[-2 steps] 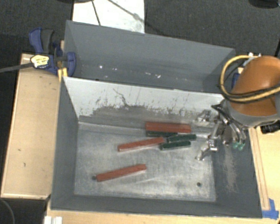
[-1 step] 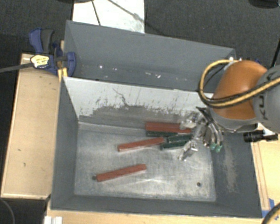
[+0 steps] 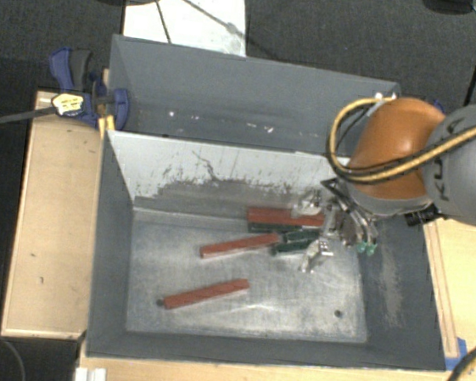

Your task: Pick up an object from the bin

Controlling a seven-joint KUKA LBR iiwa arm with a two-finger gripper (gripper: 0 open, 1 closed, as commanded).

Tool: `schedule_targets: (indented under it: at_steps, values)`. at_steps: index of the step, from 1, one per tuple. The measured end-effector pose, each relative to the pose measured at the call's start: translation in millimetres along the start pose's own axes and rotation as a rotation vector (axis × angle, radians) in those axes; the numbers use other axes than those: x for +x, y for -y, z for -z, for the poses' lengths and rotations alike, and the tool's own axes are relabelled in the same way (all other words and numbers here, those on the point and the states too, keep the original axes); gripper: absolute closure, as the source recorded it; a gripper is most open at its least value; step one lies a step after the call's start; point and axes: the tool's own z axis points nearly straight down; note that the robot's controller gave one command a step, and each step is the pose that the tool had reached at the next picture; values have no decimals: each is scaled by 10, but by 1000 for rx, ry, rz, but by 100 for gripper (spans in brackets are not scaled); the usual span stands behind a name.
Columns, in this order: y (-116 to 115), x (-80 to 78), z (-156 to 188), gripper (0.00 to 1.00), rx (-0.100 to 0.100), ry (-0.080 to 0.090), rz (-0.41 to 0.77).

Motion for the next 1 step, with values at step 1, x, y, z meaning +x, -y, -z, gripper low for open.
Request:
schedule_targets:
  at_steps: [1]
  values:
    - [-115,4,-97,0,0,-3,-240]
